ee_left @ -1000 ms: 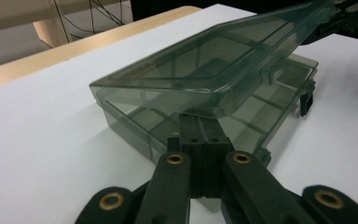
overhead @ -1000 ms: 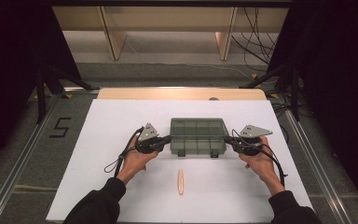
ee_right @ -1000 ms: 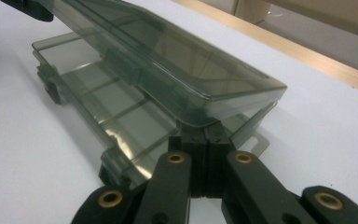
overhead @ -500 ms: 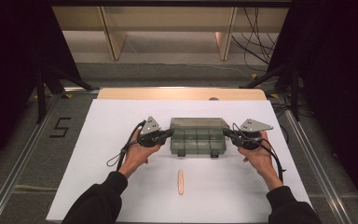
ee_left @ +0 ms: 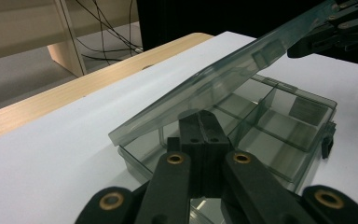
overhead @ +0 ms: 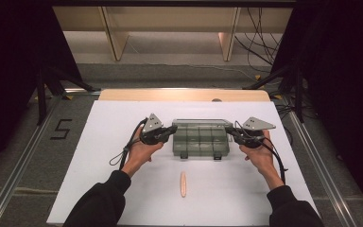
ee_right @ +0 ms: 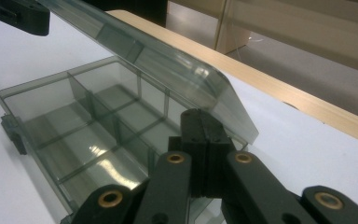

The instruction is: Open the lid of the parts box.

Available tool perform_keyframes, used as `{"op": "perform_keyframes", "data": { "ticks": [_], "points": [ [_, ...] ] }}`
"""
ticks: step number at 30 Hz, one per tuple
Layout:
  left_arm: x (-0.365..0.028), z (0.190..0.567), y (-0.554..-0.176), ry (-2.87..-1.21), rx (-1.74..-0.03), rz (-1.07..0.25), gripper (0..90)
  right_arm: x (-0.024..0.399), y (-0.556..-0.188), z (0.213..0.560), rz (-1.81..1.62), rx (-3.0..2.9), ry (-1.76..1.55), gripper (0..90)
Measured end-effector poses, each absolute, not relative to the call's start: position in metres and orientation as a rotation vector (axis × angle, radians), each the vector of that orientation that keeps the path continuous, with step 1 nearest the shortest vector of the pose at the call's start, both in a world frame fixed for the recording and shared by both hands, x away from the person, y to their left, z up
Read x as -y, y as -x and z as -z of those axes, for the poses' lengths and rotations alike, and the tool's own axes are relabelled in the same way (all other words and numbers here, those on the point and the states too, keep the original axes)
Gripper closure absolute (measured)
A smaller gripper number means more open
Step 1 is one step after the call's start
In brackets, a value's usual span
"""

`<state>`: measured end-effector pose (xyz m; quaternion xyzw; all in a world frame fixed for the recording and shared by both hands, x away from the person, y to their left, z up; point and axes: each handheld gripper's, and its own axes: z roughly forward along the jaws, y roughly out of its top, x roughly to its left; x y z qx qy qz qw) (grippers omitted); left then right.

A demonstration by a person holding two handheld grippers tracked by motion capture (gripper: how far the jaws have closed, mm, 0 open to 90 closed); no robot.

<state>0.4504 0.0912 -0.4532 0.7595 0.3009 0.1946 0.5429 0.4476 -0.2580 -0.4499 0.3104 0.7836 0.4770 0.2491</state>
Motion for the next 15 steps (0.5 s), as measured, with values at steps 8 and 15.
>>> {"op": "perform_keyframes", "data": {
  "ticks": [8, 15],
  "points": [
    [-0.0902, 0.4510, -0.4561, -1.780, -0.723, -0.470, 89.9, 0.2579, -0.4527, 0.4491, -1.297, -2.111, -0.855, 90.0],
    [-0.0908, 0.4485, -0.4560, -1.782, -0.712, -0.477, 89.9, 0.2578, -0.4527, 0.4493, -1.303, -2.107, -0.859, 90.0]
  ]
}}
